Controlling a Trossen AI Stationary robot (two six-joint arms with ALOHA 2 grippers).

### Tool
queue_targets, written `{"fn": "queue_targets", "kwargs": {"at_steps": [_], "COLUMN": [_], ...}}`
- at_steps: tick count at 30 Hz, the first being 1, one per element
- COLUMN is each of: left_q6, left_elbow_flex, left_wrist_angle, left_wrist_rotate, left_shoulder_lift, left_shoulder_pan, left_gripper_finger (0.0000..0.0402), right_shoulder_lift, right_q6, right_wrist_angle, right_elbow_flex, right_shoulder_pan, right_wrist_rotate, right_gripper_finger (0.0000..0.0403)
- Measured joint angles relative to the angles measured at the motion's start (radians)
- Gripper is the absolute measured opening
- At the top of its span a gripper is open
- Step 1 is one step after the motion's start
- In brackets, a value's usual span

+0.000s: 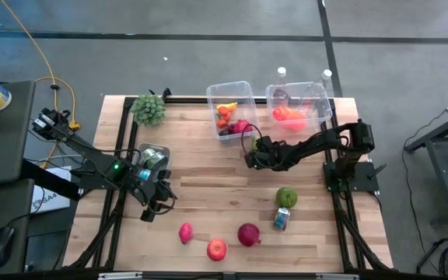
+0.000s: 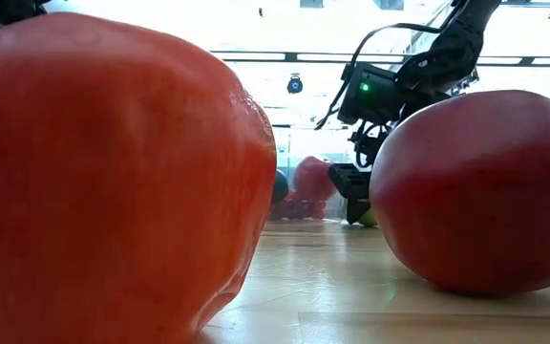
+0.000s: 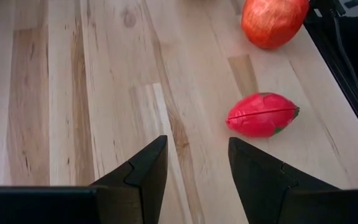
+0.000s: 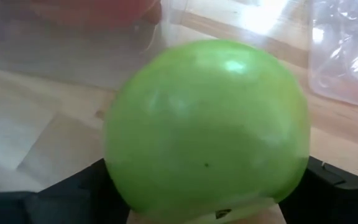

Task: Pick & Place Food Item
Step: Put the green pear into the left transparent bin

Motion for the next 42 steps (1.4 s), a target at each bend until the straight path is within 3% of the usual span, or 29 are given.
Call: {"fn": "queue_targets", "kwargs": {"at_steps": [8,19,27,32,35,38,42], "left_q6": [0.0,-0.016,-0.016,-0.016,-0.016,-0.015,-0.003], "left_elbow_flex": [0.0,0.0,0.0,0.0,0.0,0.0,0.0], "left_wrist_angle": [-0.027,-0.055,-0.057,-0.055,-0.033,-0.01,-0.012], "left_wrist_rotate": [0.0,0.001,0.001,0.0,0.0,0.0,0.001], "left_shoulder_lift": [0.0,0.0,0.0,0.0,0.0,0.0,0.0], "left_shoulder_pan": [0.0,-0.001,-0.001,-0.001,0.002,0.004,0.004], "left_gripper_finger": [0.0163,0.0163,0.0163,0.0163,0.0163,0.0163,0.0163], "right_shoulder_lift": [-0.004,-0.182,-0.24,-0.24,-0.241,-0.241,-0.241], "right_q6": [0.01,0.028,-0.18,-0.401,-0.585,-0.704,-0.68], "right_wrist_angle": [-0.004,-0.013,0.146,0.357,0.513,0.65,0.68], "right_elbow_flex": [0.008,0.058,0.079,0.08,0.08,0.08,0.08], "right_shoulder_pan": [0.093,0.287,0.408,0.385,0.324,0.243,0.111], "right_wrist_rotate": [0.024,0.074,0.148,0.269,0.285,0.204,0.035], "right_gripper_finger": [0.0286,0.0284,0.0284,0.0287,0.0293,0.0295,0.0296]}}
